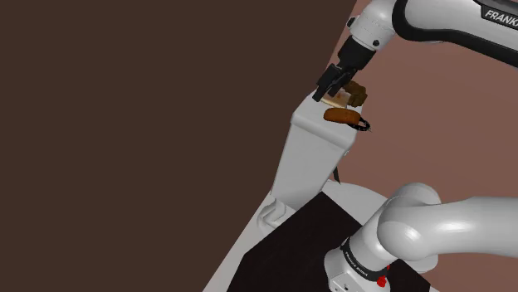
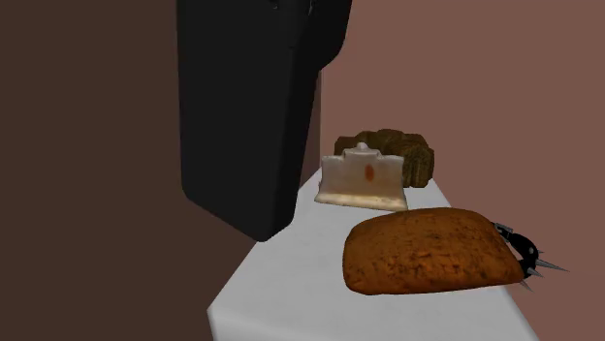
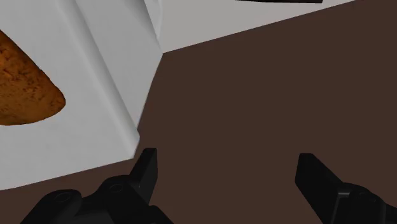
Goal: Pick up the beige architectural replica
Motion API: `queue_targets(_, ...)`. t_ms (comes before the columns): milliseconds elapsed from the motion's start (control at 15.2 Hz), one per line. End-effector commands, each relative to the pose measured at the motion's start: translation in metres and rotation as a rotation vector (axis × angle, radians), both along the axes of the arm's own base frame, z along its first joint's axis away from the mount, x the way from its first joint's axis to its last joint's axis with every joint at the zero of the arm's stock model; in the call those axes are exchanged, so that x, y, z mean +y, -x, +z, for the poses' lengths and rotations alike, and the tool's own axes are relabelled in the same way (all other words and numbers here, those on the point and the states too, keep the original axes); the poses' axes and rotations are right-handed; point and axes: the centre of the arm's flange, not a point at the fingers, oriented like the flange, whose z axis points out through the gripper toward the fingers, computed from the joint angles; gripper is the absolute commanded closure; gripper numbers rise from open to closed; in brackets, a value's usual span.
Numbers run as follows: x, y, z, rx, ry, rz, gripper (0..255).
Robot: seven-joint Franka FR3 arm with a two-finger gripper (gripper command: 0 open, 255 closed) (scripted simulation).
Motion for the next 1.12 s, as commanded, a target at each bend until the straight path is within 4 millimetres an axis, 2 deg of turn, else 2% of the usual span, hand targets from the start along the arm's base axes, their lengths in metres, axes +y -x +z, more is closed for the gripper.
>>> queue_targets(0,0.0,0.0,0.0,0.0,0.0,0.0,0)
queue_targets(1056,-0.198,-0.05,-0.02,0.032,0.053,0.025,0)
